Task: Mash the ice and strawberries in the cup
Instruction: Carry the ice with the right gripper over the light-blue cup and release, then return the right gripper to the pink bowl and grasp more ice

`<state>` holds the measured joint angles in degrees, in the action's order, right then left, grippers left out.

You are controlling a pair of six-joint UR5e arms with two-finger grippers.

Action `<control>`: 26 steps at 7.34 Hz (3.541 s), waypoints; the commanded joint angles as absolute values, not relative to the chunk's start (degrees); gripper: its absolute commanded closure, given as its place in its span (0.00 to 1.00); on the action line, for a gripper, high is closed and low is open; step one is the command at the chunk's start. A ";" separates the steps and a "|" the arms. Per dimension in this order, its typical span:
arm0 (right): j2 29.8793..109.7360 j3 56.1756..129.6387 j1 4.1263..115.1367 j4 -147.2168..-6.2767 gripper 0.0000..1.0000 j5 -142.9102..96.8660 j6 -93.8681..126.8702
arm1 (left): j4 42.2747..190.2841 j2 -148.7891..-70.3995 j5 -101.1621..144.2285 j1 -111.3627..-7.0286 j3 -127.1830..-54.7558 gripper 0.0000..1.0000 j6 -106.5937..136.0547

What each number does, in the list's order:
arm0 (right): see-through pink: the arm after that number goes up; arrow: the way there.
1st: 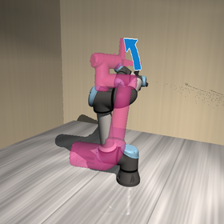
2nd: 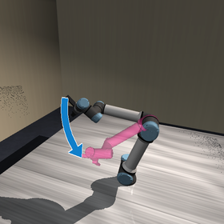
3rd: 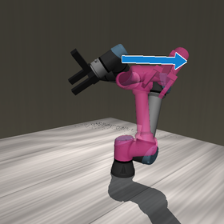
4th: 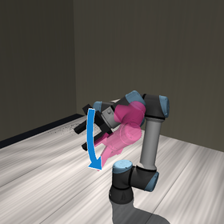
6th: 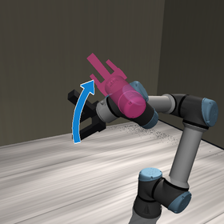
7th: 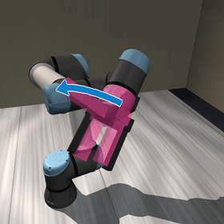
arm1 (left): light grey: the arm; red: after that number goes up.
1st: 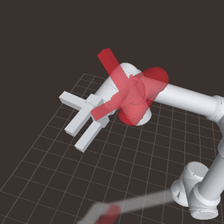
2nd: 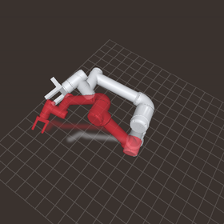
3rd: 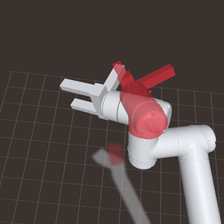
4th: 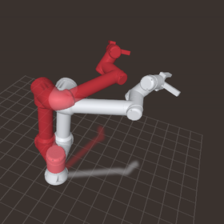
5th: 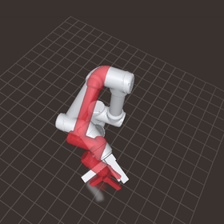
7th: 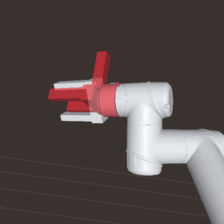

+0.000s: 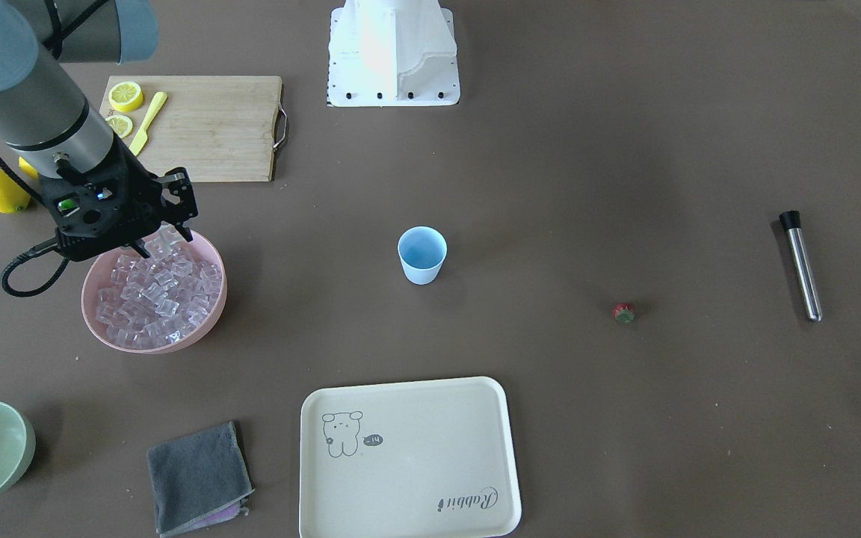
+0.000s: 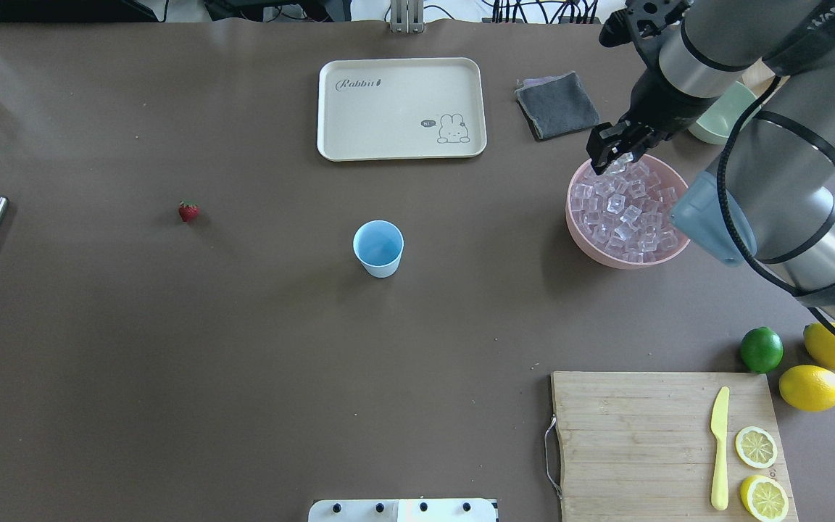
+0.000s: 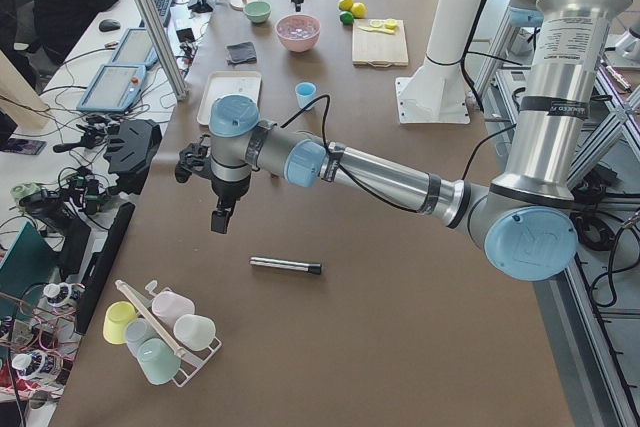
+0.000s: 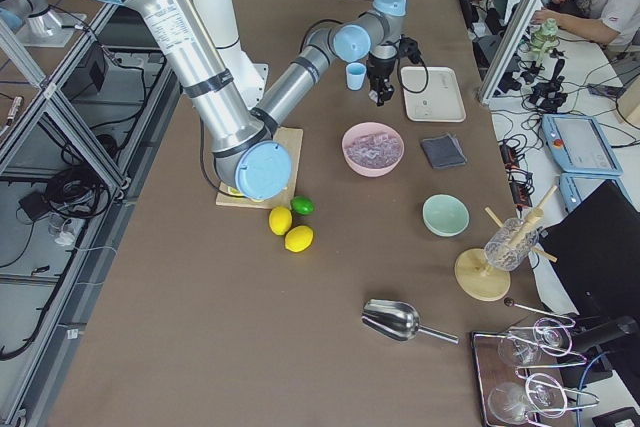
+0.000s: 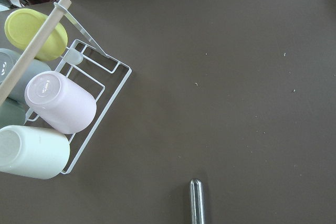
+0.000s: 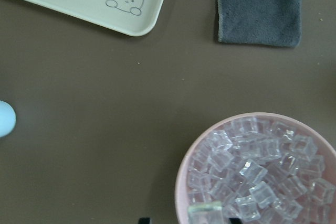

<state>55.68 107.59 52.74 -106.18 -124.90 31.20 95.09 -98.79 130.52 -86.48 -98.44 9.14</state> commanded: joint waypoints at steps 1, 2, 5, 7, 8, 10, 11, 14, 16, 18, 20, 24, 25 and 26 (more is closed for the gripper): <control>45.57 104.79 46.27 -108.99 1.00 -120.71 47.75 | 95.10 -98.96 130.52 -86.48 -98.18 0.02 9.05; 38.57 98.50 44.32 -108.90 1.00 -119.02 53.55 | 95.01 -99.14 130.52 -86.22 -98.26 0.02 9.14; 32.61 82.32 37.47 -94.74 1.00 -111.56 61.75 | 95.01 -99.05 130.52 -85.87 -98.18 0.02 9.14; 33.05 80.51 33.95 -92.29 1.00 -108.92 61.96 | 95.01 -98.97 130.43 -85.69 -98.09 0.02 9.05; 32.96 79.99 32.71 -92.11 1.00 -107.24 62.66 | 95.10 -98.79 130.52 -85.69 -98.26 0.02 9.14; 33.05 79.98 31.03 -92.02 1.00 -106.09 63.98 | 95.10 -99.05 130.43 -85.61 -98.00 0.02 9.05; 33.05 79.98 30.76 -92.02 1.00 -105.91 63.81 | 95.01 -99.05 130.43 -85.61 -98.09 0.02 9.05; 33.48 79.81 30.76 -89.06 0.10 -103.73 63.10 | 95.01 -98.79 130.43 -85.61 -98.09 0.02 9.05; 33.93 79.11 30.76 -86.57 0.02 -103.62 62.93 | 95.01 -98.44 130.43 -85.61 -98.26 0.02 8.97; 33.40 80.15 33.99 -87.27 0.02 -106.50 61.36 | 95.01 -98.44 130.43 -85.61 -98.26 0.02 8.96; 37.41 87.49 45.90 -94.00 0.05 -120.78 46.07 | 95.10 -98.26 130.43 -85.61 -98.61 0.02 9.14; 61.93 98.35 54.05 -95.19 0.05 -121.22 0.67 | 95.10 -98.26 130.52 -85.61 -98.88 0.02 9.23; 62.66 98.26 52.66 -95.10 0.05 -118.77 0.09 | 95.10 -98.44 130.43 -85.61 -98.79 0.02 9.32; 64.15 98.00 50.73 -94.31 0.06 -116.13 -0.61 | 95.01 -98.79 130.43 -85.61 -98.53 0.02 9.32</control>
